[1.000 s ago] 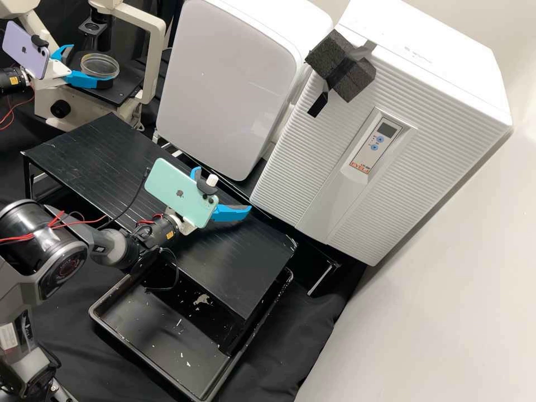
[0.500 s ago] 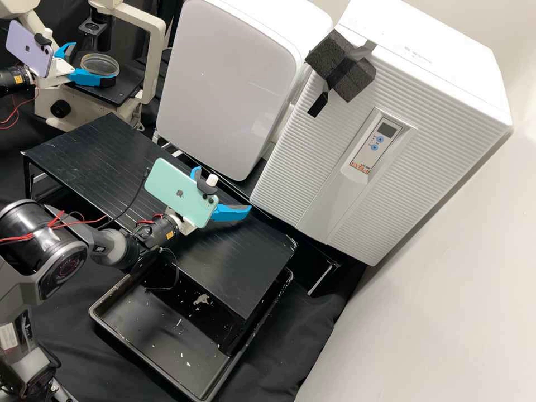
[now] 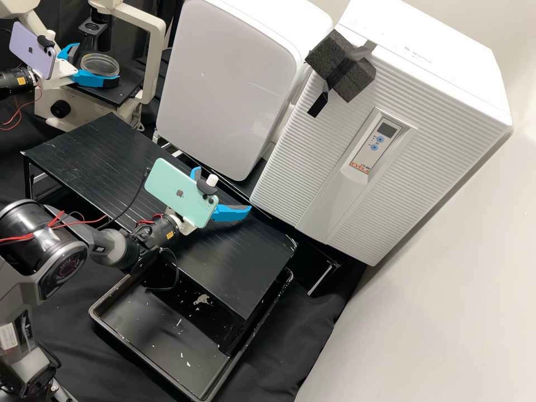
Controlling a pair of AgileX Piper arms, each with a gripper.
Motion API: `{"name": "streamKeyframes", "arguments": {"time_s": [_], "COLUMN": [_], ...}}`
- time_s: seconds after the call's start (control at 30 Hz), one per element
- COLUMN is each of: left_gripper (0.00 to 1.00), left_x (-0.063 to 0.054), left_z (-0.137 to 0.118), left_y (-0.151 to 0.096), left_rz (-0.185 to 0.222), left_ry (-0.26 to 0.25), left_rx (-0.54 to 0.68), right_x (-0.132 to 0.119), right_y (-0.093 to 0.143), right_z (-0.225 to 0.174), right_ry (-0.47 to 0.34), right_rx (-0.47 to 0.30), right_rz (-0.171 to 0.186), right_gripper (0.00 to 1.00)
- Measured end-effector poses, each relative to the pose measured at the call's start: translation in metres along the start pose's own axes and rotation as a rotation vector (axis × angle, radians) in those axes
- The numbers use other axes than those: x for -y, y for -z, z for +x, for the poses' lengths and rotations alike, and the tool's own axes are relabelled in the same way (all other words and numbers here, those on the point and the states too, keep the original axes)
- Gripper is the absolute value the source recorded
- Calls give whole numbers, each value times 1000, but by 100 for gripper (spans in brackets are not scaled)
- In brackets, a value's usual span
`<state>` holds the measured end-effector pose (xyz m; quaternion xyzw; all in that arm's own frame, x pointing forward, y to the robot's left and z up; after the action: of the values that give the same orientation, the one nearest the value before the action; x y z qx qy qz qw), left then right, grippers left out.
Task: Place the petri dish on the bench
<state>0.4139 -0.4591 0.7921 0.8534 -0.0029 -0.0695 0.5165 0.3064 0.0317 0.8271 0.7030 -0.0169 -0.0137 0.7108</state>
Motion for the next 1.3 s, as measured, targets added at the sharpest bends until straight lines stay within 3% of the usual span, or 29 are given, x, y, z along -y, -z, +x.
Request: {"name": "streamKeyframes", "arguments": {"time_s": [0.37, 0.4, 0.73, 1.3], "left_gripper": [100, 0, 0, 0], "left_x": [2, 2, 3, 4], "left_z": [1, 1, 1, 1], "left_y": [0, 0, -2, -4], "left_rz": [-1, -1, -11, 21], "left_ry": [-12, -12, -14, -6], "left_rx": [6, 6, 4, 21], "right_x": [0, 0, 0, 0], "right_y": [0, 0, 0, 0], "right_z": [0, 0, 0, 0], "right_ry": [0, 0, 0, 0], "right_rx": [0, 0, 0, 0], "right_rz": [0, 0, 0, 0], "right_gripper": [100, 100, 100, 100]}}
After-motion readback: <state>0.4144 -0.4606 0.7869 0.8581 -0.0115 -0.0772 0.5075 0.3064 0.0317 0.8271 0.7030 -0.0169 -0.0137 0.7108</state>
